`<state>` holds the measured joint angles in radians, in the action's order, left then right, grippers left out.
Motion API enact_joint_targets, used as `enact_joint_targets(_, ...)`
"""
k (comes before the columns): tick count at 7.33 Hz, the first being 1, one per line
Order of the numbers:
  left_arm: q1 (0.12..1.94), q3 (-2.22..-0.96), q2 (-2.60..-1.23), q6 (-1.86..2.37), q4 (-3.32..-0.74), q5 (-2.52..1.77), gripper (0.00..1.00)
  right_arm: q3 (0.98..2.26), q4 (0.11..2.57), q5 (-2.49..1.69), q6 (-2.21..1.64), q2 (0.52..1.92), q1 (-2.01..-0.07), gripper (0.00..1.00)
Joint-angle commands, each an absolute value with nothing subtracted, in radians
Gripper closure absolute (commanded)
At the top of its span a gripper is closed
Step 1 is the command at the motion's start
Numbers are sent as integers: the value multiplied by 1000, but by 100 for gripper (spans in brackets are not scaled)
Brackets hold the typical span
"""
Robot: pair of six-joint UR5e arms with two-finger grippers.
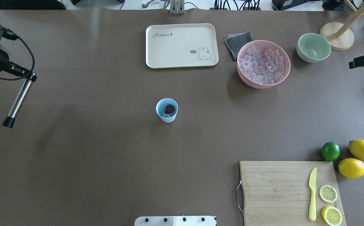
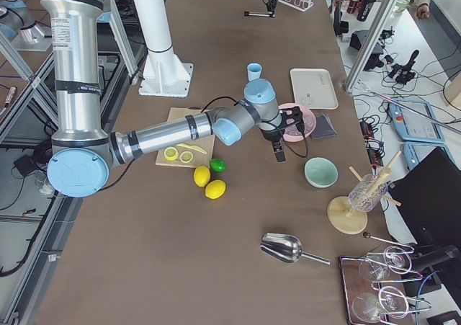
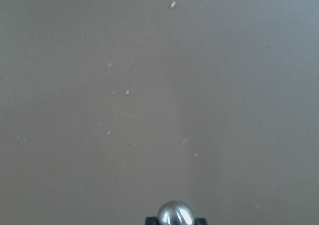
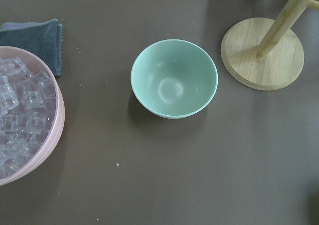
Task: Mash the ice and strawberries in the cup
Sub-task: 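Lift the steel muddler upright with the left gripper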
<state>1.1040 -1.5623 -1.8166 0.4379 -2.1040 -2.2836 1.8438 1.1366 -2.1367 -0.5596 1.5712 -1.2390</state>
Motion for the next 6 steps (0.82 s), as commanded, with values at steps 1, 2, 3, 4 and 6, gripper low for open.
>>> enact_joint_targets(1,1106,-1588,-1972,550,-2187,-2278,100,1812,1138,-2140,-542,1556,-1230,0)
enact_joint_targets(2,1103,-1585,-2026,633,-2259,-2275,100,1807,1140,-2138,-543,1551,-1223,0)
enact_joint_targets(3,1103,-1586,-2057,687,-2343,-2273,100,1798,1138,-2138,-540,1549,-1221,0)
enact_joint_targets(4,1100,-1586,-2071,707,-2409,-2240,100,1795,1138,-2138,-531,1543,-1215,0)
enact_joint_targets(6,990,-1583,-2069,773,-2578,-2038,100,1793,1138,-2158,-528,1540,-1215,0)
